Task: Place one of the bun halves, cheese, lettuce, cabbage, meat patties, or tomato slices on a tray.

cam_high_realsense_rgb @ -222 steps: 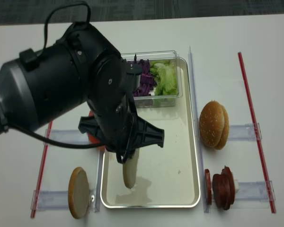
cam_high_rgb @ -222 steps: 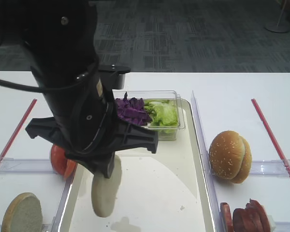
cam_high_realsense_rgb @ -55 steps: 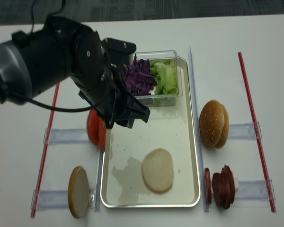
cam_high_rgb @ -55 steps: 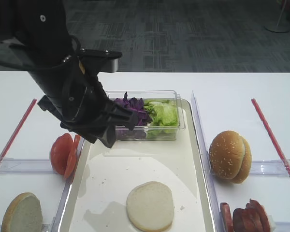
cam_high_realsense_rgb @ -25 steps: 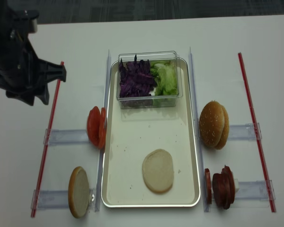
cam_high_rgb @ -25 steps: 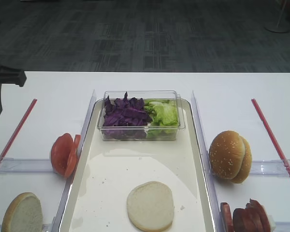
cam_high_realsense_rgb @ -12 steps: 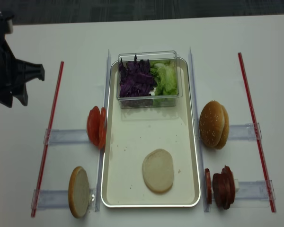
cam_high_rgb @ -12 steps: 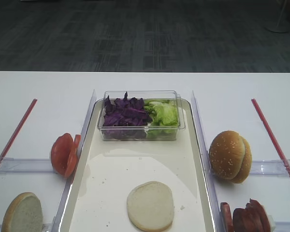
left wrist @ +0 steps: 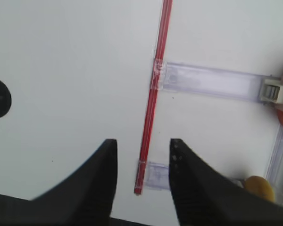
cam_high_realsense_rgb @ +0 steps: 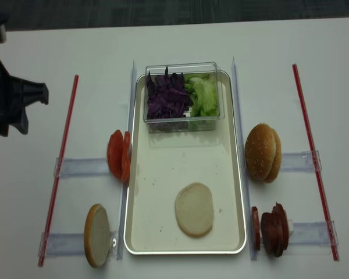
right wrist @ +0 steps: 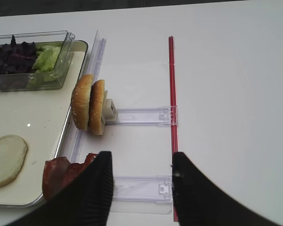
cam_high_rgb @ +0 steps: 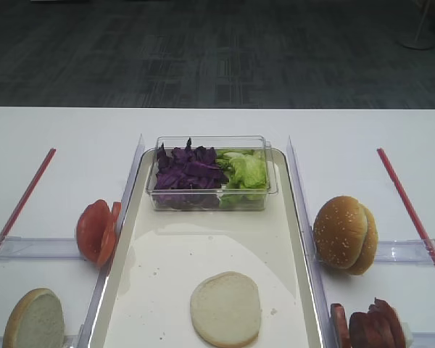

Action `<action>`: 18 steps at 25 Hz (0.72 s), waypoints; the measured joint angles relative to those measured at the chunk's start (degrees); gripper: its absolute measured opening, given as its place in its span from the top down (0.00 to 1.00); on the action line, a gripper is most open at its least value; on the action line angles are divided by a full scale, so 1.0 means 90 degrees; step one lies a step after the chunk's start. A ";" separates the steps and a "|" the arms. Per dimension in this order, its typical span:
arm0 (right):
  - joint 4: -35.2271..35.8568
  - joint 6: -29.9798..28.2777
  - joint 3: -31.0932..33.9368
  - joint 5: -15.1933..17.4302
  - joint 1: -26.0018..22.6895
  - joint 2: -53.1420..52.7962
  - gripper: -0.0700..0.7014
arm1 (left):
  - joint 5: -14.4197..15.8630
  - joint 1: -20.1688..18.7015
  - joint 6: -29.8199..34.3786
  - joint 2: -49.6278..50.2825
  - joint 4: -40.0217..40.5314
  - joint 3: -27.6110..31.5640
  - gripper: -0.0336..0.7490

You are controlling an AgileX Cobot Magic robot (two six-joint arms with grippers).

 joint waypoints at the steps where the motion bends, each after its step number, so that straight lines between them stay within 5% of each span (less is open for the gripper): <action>1: 0.0000 0.0000 0.0000 0.0000 0.0000 0.0000 0.47 | 0.0000 0.0000 0.0011 -0.0114 -0.0014 0.0119 0.63; 18: 0.0000 0.0000 0.0000 0.0000 0.0000 0.0000 0.47 | 0.0127 0.0000 0.0025 -0.3947 -0.0401 0.1987 0.63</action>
